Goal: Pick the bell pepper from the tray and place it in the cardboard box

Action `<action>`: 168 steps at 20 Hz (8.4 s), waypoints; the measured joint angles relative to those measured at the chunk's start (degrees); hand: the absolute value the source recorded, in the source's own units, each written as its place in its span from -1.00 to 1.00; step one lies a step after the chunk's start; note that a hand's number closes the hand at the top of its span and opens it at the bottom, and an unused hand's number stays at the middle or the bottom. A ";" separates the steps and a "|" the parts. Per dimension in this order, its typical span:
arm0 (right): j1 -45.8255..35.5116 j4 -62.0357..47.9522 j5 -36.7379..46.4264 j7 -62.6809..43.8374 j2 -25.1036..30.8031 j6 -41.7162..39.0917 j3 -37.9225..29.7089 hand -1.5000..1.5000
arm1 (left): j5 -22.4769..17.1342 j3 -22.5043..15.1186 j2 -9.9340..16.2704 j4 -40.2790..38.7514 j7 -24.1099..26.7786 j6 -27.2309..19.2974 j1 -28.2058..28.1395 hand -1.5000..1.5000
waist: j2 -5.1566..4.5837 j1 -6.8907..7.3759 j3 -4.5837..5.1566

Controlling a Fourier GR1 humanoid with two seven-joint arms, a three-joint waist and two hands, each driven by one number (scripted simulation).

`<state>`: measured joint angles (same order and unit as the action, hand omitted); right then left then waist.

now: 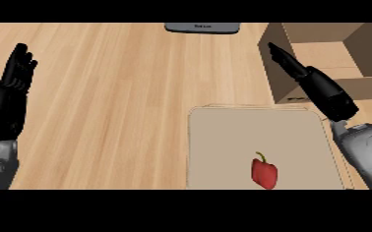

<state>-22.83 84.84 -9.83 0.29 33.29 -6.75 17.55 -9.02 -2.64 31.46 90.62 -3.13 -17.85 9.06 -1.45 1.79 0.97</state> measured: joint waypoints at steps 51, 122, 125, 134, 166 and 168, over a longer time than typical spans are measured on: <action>46.77 31.22 85.08 -59.12 -32.53 21.80 20.60 -1.00 | 3.43 -15.47 -13.46 -1.90 -1.01 15.06 3.27 0.00 | 1.40 -1.87 -0.94; 26.86 13.47 48.64 5.63 13.41 19.66 -3.81 1.00 | 14.24 -4.94 -23.93 -2.72 -1.64 24.62 2.24 0.00 | 1.51 -2.12 -1.03; 28.36 15.81 39.38 13.10 18.50 16.65 -10.66 1.00 | 13.92 -4.20 -23.42 -2.39 -1.78 24.86 1.85 0.00 | 1.67 -2.74 -1.00; 33.87 20.55 18.65 19.64 22.29 7.73 -30.50 1.00 | 14.60 -4.50 -23.65 -0.56 -2.12 25.09 0.29 0.00 | 1.72 -2.93 -0.95; -17.02 -30.28 34.29 15.56 15.41 3.07 -23.78 1.00 | 16.03 -2.79 -25.72 -3.88 -0.92 28.23 3.51 0.00 | 1.04 -0.30 -0.97; -20.03 -34.65 36.94 16.32 14.09 4.37 -22.51 1.00 | 16.95 -3.55 -26.62 -3.51 -1.64 27.36 3.77 0.00 | 1.01 -0.18 -0.99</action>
<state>-42.86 50.19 27.11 16.62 47.38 -2.38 -4.96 7.93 -6.18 4.84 87.11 -4.76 9.51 12.83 -0.44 1.61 -0.02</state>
